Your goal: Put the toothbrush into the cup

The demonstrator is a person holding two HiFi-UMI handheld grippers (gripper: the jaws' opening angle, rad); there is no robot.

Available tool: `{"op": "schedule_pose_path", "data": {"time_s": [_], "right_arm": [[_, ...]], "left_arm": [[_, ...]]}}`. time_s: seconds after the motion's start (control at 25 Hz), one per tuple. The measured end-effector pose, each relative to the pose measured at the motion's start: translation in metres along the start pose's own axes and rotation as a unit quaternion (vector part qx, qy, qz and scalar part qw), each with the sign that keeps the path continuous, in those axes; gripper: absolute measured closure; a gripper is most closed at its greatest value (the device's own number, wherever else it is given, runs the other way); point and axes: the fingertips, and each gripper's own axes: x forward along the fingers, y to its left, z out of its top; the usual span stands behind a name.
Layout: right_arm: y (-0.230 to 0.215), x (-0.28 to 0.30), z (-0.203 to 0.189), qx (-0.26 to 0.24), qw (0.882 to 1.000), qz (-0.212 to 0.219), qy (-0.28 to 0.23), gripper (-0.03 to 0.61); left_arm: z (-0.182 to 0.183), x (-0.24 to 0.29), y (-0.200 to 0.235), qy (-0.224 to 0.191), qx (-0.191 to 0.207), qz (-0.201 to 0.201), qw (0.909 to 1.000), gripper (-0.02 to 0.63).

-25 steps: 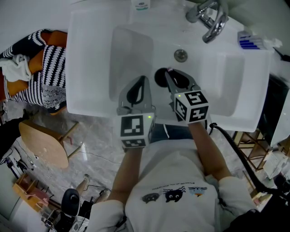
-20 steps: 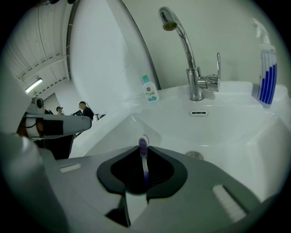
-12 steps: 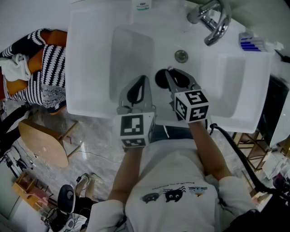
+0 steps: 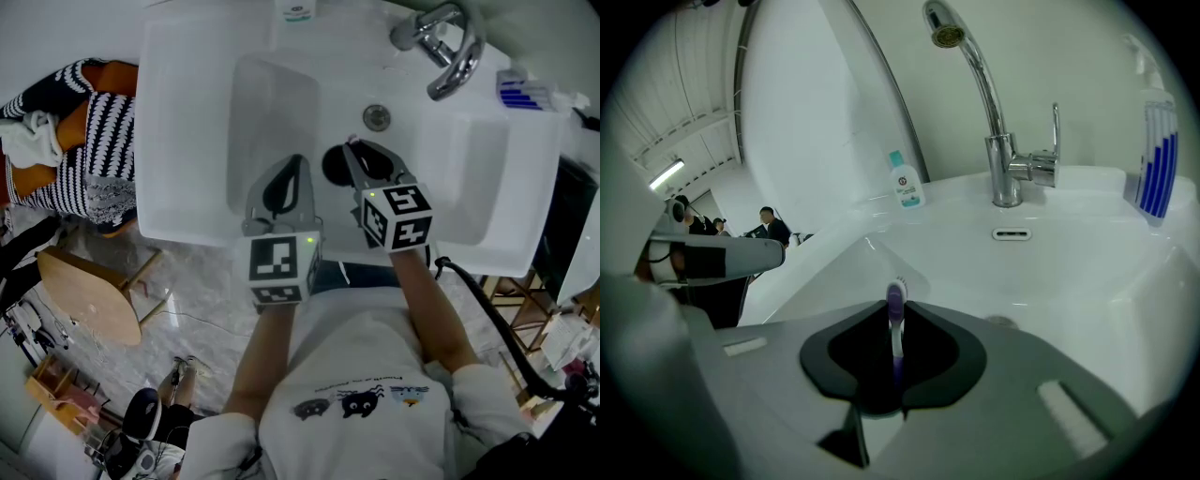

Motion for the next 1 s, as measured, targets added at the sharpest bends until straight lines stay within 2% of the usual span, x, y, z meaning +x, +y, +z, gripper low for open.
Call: {"op": "schedule_pose_path", "data": {"time_s": [1.0], "right_arm": [[-0.0048, 0.0050, 0.0033, 0.002, 1.000, -0.009, 0.003, 0.525]], "left_arm": [[0.0031, 0.0021, 0.0073, 0.004, -0.002, 0.001, 1.0000, 0.614]]}}
